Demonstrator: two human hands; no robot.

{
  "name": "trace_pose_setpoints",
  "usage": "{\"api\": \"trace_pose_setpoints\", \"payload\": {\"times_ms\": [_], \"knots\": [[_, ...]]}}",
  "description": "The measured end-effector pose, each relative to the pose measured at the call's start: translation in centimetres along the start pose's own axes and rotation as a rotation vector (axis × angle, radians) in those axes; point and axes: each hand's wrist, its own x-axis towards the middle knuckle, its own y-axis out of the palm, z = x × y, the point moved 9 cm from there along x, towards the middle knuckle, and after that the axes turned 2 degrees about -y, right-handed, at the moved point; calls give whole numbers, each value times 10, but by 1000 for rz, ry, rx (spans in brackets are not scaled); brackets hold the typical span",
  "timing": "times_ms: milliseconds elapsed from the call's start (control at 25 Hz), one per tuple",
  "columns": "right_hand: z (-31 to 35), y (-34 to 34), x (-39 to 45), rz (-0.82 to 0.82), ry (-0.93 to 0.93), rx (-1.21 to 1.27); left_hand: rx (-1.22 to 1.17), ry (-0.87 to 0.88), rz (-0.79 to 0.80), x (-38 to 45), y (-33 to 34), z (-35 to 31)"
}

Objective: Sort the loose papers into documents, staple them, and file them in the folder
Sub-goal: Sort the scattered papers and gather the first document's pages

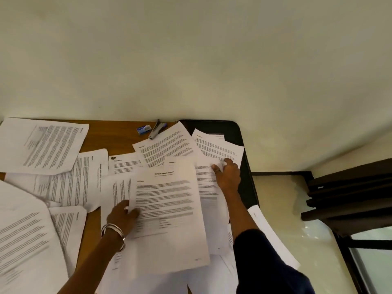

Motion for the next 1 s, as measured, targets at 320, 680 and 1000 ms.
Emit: {"api": "trace_pose_setpoints", "payload": {"times_ms": [320, 680, 1000], "knots": [[18, -21, -12, -113, 11, 351, 108, 558, -508, -22, -82, -70], [137, -125, -136, -97, -334, 641, 171, 818, -627, -52, -105, -156], [230, -136, -183, 67, -360, 1009, -806, 458, 171, -41, -100, -150]]}}
